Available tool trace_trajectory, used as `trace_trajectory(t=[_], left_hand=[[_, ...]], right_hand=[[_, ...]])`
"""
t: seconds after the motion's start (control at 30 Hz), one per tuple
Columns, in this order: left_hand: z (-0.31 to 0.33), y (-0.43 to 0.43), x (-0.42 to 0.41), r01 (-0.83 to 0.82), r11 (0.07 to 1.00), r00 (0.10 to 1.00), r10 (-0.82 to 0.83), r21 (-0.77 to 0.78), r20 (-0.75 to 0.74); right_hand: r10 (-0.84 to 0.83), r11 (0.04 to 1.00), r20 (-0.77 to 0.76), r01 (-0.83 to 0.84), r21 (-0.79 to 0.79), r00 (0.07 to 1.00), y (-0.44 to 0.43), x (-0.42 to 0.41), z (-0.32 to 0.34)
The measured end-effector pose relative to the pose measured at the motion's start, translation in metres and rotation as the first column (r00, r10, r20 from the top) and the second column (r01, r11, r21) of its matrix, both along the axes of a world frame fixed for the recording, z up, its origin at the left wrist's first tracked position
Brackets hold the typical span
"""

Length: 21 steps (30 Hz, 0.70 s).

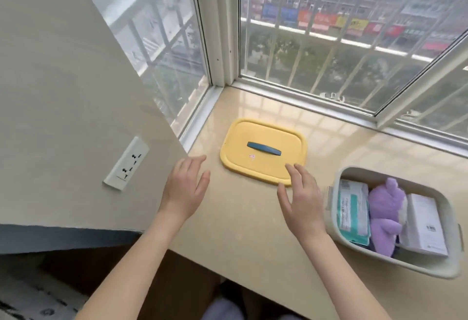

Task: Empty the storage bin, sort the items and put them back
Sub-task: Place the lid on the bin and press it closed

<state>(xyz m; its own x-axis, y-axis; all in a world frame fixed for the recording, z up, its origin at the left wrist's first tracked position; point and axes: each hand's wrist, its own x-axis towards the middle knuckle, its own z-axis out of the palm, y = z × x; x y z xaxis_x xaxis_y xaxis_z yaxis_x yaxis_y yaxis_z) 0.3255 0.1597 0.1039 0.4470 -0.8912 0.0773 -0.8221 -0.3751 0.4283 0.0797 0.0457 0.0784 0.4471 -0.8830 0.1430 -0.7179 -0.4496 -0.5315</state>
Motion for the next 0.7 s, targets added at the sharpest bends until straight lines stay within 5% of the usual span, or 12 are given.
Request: trace_trajectory(t=[0.37, 0.57, 0.7], left_hand=[[-0.192, -0.169, 0.043, 0.084, 0.994, 0.979, -0.070, 0.066, -0.189], [-0.283, -0.193, 0.050, -0.161, 0.932, 0.961, 0.223, 0.324, -0.166], [-0.296, -0.193, 0.045, -0.183, 0.928, 0.960, 0.240, 0.324, -0.144]], right_hand=[[-0.283, 0.934, -0.196, 0.316, 0.164, 0.939, -0.134, 0.038, -0.192], [-0.341, 0.839, -0.460, 0.487, 0.244, 0.820, -0.152, 0.033, -0.260], [-0.382, 0.798, -0.440, 0.530, 0.287, 0.813, -0.154, 0.039, -0.266]])
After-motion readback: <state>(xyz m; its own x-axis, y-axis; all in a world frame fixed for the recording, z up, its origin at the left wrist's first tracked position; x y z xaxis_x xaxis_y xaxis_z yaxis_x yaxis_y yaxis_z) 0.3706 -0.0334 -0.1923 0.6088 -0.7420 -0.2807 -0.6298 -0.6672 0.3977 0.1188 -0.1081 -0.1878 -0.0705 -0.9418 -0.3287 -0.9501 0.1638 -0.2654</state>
